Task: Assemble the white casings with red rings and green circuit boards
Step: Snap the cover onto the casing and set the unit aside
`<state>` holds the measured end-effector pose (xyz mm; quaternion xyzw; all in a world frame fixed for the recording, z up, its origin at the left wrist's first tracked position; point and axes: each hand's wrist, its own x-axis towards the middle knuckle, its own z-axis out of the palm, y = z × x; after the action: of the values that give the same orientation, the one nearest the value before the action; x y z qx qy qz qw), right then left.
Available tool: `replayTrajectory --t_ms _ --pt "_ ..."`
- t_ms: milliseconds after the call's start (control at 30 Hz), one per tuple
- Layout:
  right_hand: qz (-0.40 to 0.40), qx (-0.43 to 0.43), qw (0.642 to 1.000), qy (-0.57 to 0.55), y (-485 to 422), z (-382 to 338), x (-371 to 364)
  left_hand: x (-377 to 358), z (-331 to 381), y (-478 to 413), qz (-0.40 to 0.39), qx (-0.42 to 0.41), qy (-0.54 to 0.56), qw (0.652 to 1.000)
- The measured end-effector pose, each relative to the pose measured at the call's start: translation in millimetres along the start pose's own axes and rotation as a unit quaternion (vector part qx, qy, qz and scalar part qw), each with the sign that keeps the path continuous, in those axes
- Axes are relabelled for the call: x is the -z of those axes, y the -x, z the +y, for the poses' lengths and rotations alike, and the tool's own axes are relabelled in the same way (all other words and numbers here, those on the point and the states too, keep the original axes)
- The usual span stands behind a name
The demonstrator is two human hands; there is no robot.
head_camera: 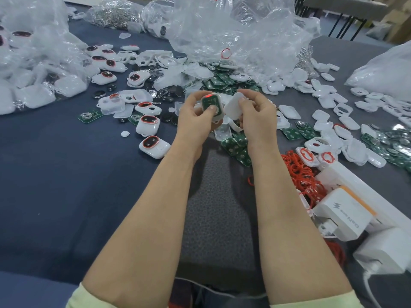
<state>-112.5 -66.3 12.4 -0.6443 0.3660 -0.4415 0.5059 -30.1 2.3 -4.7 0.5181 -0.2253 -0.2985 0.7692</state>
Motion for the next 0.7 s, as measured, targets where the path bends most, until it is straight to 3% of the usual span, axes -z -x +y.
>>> replayTrajectory --t_ms 433,600,700 --pt "-0.058 0.057 0.989 0.121 3.5 4.8 -8.8 0.9 5.8 1.3 0.012 0.022 0.045 0.999" --pt "-0.146 0.024 0.985 0.085 2.6 2.4 0.0 2.2 7.7 0.7 0.017 0.04 0.087 0.995" --pt "-0.134 -0.009 0.99 0.03 1.9 1.6 1.5 1.6 8.9 0.4 0.007 0.051 0.121 0.991"
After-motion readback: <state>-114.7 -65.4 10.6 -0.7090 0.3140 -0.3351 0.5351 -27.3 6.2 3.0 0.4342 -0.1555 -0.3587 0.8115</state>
